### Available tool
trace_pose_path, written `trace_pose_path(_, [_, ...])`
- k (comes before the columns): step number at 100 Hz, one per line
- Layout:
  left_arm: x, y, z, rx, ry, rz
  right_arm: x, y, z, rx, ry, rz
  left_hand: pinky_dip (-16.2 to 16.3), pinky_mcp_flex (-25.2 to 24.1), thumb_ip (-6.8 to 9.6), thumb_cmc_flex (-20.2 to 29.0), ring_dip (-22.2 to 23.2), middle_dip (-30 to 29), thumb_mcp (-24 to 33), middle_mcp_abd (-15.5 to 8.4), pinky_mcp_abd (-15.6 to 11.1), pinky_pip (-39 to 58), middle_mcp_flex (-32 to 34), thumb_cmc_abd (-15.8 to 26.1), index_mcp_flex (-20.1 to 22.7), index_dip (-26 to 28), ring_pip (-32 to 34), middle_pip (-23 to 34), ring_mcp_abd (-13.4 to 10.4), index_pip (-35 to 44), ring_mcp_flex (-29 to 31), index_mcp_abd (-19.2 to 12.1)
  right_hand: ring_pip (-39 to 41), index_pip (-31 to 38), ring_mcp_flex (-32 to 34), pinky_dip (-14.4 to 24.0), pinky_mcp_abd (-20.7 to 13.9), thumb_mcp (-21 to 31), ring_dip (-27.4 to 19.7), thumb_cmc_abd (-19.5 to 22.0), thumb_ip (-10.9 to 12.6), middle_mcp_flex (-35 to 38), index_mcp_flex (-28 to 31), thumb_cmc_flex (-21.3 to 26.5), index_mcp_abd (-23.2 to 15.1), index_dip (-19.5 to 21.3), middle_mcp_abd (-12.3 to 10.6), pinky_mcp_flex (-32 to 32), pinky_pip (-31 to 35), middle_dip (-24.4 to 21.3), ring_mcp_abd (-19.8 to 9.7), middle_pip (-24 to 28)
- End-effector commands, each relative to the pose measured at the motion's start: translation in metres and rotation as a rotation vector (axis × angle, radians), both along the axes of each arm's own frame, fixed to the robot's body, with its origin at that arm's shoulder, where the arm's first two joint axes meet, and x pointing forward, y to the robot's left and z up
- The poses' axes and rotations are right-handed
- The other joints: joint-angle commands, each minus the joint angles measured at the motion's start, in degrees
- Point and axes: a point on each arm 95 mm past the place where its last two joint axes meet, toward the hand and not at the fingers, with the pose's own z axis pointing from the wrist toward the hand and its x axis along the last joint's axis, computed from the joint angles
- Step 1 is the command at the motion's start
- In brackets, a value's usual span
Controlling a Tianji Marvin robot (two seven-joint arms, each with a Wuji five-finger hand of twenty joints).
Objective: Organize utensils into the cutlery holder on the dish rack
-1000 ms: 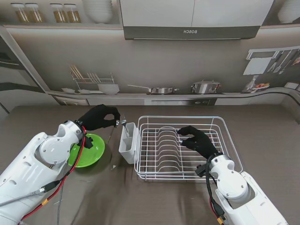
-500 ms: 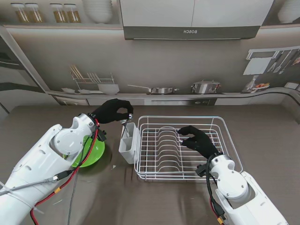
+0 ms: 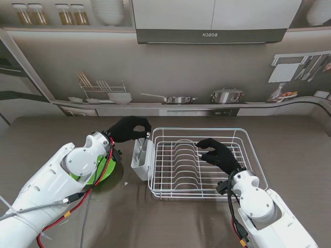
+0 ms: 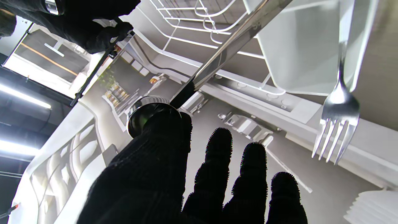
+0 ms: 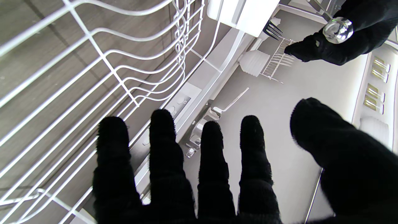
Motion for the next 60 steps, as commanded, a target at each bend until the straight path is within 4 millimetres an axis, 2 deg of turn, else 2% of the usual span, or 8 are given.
trace_pose_path(1, [-0.003, -0.006, -0.01, 0.005, 0.031, -0.013, -0.002, 0.004, -0.002, 0.003, 0.008, 0.015, 0.82, -1.15, 3.38, 4.77, 1.05, 0.54, -0.01, 0.43, -2.62, -0.28, -0.97, 3.3, 4.23, -0.33, 0.37, -0.56, -0.56, 2.14, -1.4, -1.55, 0.69, -0.64, 0.84, 0.88, -2.32, -0.25, 0.37, 1.02, 1.56, 0.13, -1.29, -2.11, -0.28, -1.08, 0.1, -0.29, -0.41, -0.54, -0.59, -0.55])
trace_pose_path(14, [-0.005, -0.009, -0.016, 0.016, 0.042, -0.019, -0.002, 0.004, -0.002, 0.004, 0.008, 0.014, 0.67, -1.06, 4.51, 5.51, 0.88, -0.05, -1.05, 0.44, -3.36, -0.48, -0.97, 2.73, 5.31, -3.97, 0.16, -1.02, -0.67, -0.75, -1.63, -0.8, 0.71, -0.63, 0.86, 0.87, -2.29, -0.22, 0.37, 0.98, 1.55, 0.16, -1.28, -2.09, -0.14, -1.08, 0.11, -0.34, -0.44, -0.54, -0.5, -0.53])
trace_pose_path(31, [-0.007, -0.009, -0.021, 0.069, 0.048, -0.026, -0.002, 0.004, -0.002, 0.006, 0.007, 0.014, -0.18, -1.16, 5.06, 5.54, 0.2, -1.3, -0.75, 0.39, -4.83, -1.2, -1.15, 1.76, 6.43, -7.47, -0.57, -1.94, -1.06, -3.22, -1.95, -0.46, 0.75, -0.59, 0.91, 0.87, -2.32, -0.2, 0.39, 0.89, 1.54, 0.2, -1.19, -2.06, -0.17, -1.07, 0.12, -0.28, -0.42, -0.53, -0.55, -0.52])
trace_pose_path(40, [-0.008, -0.007, -0.023, 0.103, 0.05, -0.03, -0.002, 0.004, -0.002, 0.006, 0.006, 0.013, -0.97, -1.23, 5.17, 5.08, -0.27, -2.05, -0.3, 0.34, -5.3, -1.67, -1.39, 1.17, 6.61, -9.61, -1.0, -2.32, -1.18, -5.55, -2.15, -0.03, 0.72, -0.59, 0.86, 0.87, -2.31, -0.19, 0.37, 0.88, 1.53, 0.22, -1.2, -2.06, -0.21, -1.07, 0.13, -0.3, -0.42, -0.53, -0.67, -0.51])
trace_pose_path(45, [-0.008, -0.006, -0.024, 0.122, 0.048, -0.035, -0.002, 0.004, -0.002, 0.006, 0.006, 0.013, -2.0, -1.22, 4.84, 4.24, -0.75, -3.04, 1.75, 0.29, -5.46, -1.88, -1.58, 0.03, 6.72, -10.38, -1.23, -2.53, -1.36, -7.43, -2.27, 0.1, 0.74, -0.61, 0.91, 0.87, -2.29, -0.19, 0.38, 0.96, 1.52, 0.25, -1.26, -2.11, -0.17, -1.07, 0.07, -0.3, -0.42, -0.52, -0.59, -0.5])
trace_pose_path(51, [-0.008, -0.005, -0.024, 0.142, 0.047, -0.043, -0.002, 0.003, -0.002, 0.006, 0.007, 0.013, -2.65, -1.46, 4.78, 4.42, -1.27, -4.3, 2.67, 0.14, -5.85, -2.18, -2.04, -1.29, 6.61, -13.77, -1.87, -3.51, -1.66, -12.43, -2.52, 0.77, 0.74, -0.6, 0.89, 0.87, -2.31, -0.2, 0.38, 0.94, 1.52, 0.19, -1.24, -2.09, -0.18, -1.07, 0.13, -0.28, -0.4, -0.53, -0.54, -0.53])
trace_pose_path(60, [-0.008, -0.003, -0.023, 0.165, 0.042, -0.056, -0.002, 0.003, -0.002, 0.007, 0.007, 0.012, -3.72, -1.62, 4.58, 4.53, -2.0, -6.27, 3.99, 0.04, -6.35, -2.71, -2.68, -3.26, 6.3, -15.82, -2.72, -4.65, -2.13, -17.27, -2.89, 1.59, 0.73, -0.62, 0.89, 0.86, -2.29, -0.18, 0.37, 0.88, 1.52, 0.21, -1.31, -2.07, -0.15, -1.08, 0.07, -0.32, -0.43, -0.52, -0.49, -0.5])
